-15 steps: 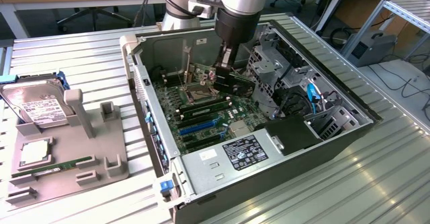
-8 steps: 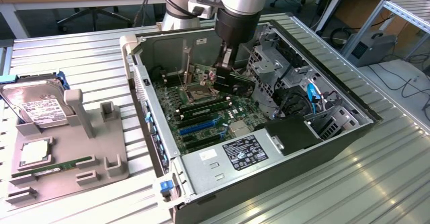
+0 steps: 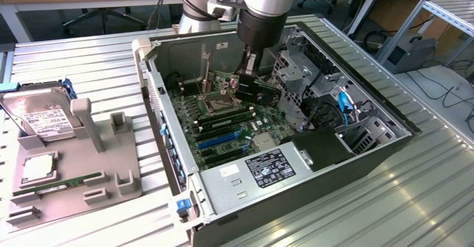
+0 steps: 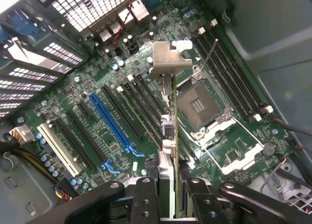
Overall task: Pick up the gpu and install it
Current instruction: 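Insert the gpu into the slot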
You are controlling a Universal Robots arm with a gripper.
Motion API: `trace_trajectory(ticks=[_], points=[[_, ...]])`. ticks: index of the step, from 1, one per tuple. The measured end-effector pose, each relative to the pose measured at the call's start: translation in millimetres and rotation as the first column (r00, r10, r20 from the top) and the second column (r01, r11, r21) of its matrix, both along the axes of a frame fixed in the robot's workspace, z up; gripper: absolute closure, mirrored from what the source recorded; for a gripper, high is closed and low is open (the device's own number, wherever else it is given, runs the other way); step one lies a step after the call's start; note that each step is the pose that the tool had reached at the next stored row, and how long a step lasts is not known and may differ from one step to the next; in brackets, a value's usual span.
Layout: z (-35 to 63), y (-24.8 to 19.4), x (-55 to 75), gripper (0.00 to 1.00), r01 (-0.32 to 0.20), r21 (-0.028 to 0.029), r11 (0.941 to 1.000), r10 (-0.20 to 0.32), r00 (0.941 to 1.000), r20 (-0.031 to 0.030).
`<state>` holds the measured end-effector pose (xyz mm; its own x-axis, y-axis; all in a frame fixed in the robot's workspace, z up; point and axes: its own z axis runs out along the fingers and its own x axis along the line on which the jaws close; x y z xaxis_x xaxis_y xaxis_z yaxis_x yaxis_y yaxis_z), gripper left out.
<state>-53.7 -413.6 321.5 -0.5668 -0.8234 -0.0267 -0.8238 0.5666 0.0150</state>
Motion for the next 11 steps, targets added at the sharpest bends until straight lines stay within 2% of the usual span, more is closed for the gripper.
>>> trace_trajectory(ticks=[11], points=[[-0.1,0.0,0.0,0.73,-0.033,0.0001,0.9995,0.033,0.9995,0.0000]])
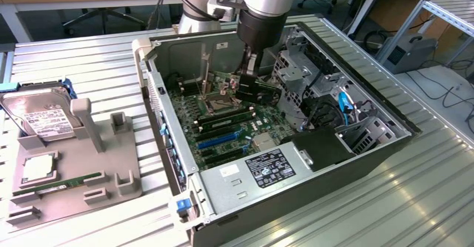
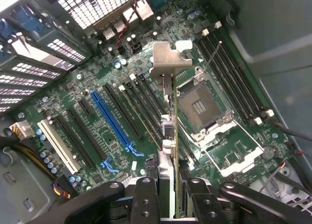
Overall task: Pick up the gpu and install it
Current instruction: 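Insert the gpu into the slot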
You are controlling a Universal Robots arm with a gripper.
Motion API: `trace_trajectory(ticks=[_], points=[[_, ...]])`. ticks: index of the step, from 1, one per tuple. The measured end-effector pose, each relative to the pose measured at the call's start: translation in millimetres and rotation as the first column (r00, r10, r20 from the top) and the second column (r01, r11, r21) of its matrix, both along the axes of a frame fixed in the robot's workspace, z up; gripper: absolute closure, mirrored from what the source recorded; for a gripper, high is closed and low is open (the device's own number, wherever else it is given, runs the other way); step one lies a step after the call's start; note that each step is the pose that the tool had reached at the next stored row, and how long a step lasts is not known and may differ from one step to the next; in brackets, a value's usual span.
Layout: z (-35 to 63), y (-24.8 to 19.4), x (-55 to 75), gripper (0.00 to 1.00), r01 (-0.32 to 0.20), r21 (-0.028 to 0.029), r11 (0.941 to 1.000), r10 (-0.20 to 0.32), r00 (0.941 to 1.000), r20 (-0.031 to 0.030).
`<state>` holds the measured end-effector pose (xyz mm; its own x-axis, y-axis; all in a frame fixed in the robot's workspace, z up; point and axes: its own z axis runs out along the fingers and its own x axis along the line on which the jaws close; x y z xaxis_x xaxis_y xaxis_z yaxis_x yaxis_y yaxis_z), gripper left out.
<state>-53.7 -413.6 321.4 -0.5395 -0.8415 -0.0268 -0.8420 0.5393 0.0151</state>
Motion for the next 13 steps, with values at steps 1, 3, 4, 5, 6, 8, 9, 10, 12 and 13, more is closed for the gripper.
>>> trace_trajectory(ticks=[1,3,4,5,6,8,9,10,12,13], points=[[0.0,0.0,0.0,0.73,-0.003,0.0000,1.0000,0.003,1.0000,0.0000],[0.0,0.0,0.0,0.73,-0.009,-0.0001,1.0000,0.009,1.0000,0.0000],[0.0,0.0,0.0,0.73,-0.011,-0.0001,0.9999,0.011,0.9999,0.0000],[0.0,0.0,0.0,0.73,-0.014,0.0000,0.9999,0.014,0.9999,0.0000],[0.0,0.0,0.0,0.73,-0.017,-0.0001,0.9999,0.017,0.9999,0.0000],[0.0,0.0,0.0,0.73,-0.024,-0.0001,0.9997,0.024,0.9997,0.0000],[0.0,0.0,0.0,0.73,-0.027,-0.0001,0.9996,0.027,0.9996,0.0000],[0.0,0.0,0.0,0.73,-0.029,-0.0001,0.9996,0.029,0.9996,0.0000],[-0.1,0.0,0.0,0.73,-0.036,0.0000,0.9994,0.036,0.9994,0.0000],[0.0,0.0,0.0,0.73,-0.038,0.0000,0.9993,0.038,0.9993,0.0000]])
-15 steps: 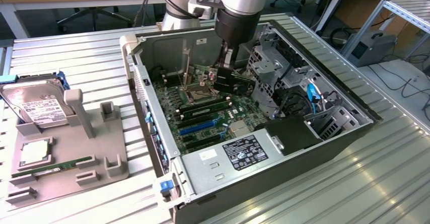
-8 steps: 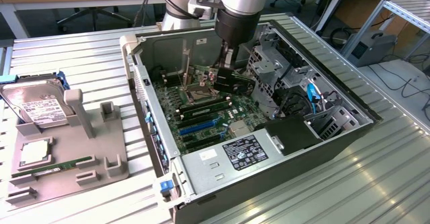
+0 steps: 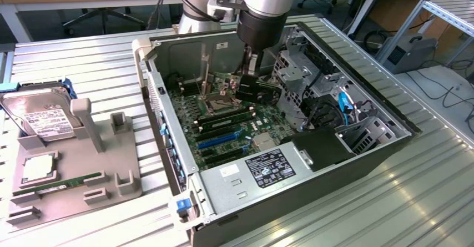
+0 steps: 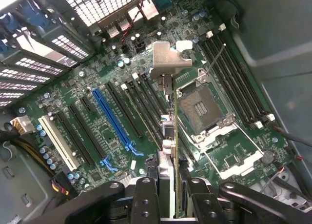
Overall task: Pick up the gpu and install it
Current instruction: 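Insert the gpu into the slot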
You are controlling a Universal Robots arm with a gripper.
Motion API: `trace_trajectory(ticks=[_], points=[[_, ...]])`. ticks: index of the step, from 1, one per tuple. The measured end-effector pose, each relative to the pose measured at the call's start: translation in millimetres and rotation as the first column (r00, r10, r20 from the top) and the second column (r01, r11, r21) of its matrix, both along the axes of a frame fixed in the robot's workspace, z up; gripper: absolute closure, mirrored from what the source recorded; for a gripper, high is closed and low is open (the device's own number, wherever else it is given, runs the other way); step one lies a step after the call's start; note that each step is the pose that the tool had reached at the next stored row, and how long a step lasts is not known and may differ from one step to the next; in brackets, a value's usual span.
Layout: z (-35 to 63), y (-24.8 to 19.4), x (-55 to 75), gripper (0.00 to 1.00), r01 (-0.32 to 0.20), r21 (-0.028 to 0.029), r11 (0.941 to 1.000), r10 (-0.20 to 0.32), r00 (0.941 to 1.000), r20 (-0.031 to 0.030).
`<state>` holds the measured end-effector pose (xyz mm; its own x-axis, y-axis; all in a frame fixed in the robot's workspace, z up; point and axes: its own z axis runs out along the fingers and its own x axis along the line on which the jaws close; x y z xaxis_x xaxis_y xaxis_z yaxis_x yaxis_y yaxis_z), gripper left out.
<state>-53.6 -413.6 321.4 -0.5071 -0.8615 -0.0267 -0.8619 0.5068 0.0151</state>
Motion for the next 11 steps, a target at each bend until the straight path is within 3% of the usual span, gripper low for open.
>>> trace_trajectory(ticks=[11], points=[[-0.1,0.0,0.0,0.73,-0.029,0.0000,0.9996,0.029,0.9996,0.0000]])
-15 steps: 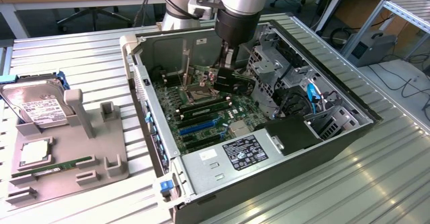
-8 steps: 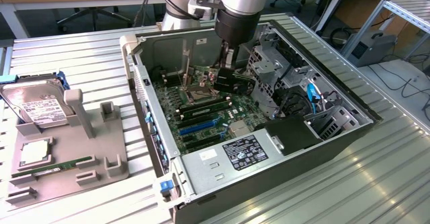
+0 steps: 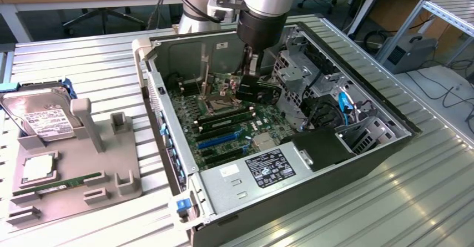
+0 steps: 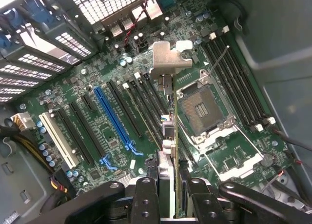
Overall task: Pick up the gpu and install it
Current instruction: 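Insert the gpu into the slot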
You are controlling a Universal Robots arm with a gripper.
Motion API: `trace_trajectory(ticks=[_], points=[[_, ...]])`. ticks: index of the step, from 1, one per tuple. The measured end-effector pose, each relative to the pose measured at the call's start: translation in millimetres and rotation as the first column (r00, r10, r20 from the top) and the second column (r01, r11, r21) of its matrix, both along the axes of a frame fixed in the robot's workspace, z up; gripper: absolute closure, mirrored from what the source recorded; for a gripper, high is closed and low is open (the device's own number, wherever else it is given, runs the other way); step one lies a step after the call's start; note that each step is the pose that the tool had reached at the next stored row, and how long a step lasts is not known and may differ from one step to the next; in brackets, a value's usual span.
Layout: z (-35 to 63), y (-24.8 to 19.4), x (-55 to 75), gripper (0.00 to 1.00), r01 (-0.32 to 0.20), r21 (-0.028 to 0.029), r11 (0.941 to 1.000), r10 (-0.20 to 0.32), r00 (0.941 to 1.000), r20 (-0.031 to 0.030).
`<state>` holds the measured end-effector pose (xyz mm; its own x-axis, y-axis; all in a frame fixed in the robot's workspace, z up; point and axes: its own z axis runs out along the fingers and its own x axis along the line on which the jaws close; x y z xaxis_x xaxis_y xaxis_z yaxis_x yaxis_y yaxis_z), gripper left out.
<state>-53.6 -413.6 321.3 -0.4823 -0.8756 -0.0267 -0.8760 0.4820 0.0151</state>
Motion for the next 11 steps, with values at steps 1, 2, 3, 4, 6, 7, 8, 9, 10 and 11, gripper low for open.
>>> trace_trajectory(ticks=[1,2,3,4,6,7,8,9,10,11], points=[[0.0,0.0,0.0,0.73,-0.004,0.0000,1.0000,0.004,1.0000,0.0000],[0.0,0.0,0.0,0.73,-0.006,0.0000,1.0000,0.006,1.0000,0.0000],[0.0,0.0,0.0,0.73,-0.009,0.0000,1.0000,0.009,1.0000,0.0000],[0.0,0.0,0.0,0.73,-0.011,0.0000,0.9999,0.011,0.9999,0.0000],[0.0,0.0,0.0,0.73,-0.016,0.0000,0.9999,0.016,0.9999,0.0000],[0.0,0.0,0.0,0.73,-0.018,0.0000,0.9998,0.018,0.9998,0.0000],[0.0,0.0,0.0,0.73,-0.021,-0.0001,0.9998,0.021,0.9998,0.0000],[0.0,0.0,0.0,0.73,-0.023,-0.0001,0.9997,0.023,0.9997,0.0000],[-0.1,0.0,0.0,0.73,-0.025,0.0000,0.9997,0.025,0.9997,0.0000],[-0.1,0.0,0.0,0.73,-0.028,-0.0001,0.9996,0.028,0.9996,0.0000]])
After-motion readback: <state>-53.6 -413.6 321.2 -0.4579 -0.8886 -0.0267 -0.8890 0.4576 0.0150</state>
